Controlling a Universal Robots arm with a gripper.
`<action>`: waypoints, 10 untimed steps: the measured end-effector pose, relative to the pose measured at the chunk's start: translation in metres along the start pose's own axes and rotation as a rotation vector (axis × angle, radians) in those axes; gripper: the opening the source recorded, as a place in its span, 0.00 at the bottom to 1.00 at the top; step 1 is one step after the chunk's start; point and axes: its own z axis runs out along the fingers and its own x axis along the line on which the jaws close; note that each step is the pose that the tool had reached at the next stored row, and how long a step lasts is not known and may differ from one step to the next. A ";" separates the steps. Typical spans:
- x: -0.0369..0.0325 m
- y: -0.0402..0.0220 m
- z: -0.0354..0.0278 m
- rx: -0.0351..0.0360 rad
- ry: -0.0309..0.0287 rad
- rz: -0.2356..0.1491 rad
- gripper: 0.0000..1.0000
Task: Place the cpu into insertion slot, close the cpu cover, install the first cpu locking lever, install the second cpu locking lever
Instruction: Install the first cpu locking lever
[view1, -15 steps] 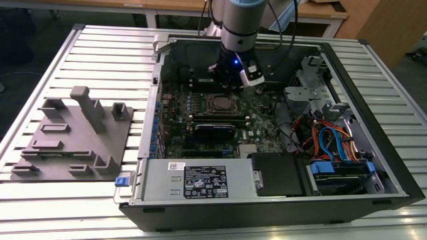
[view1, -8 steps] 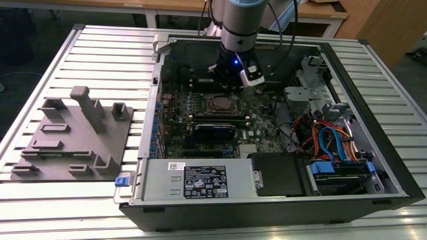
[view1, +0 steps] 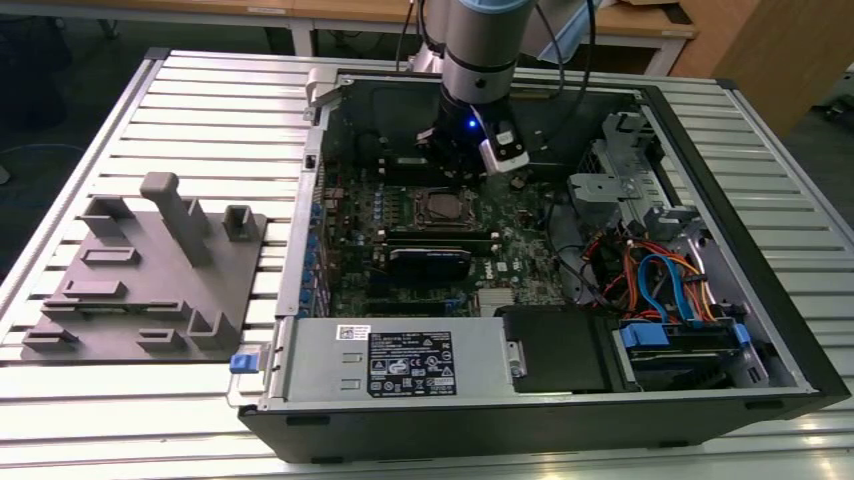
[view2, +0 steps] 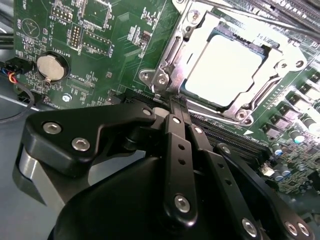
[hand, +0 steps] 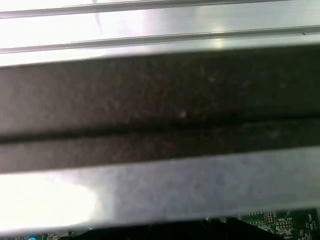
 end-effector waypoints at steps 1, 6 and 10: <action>0.0000 0.0000 0.0002 0.0026 -0.0001 0.000 0.11; 0.0000 -0.0001 0.0000 0.0046 -0.0006 0.000 0.11; 0.0000 0.0002 -0.0014 0.0031 -0.0004 0.000 0.11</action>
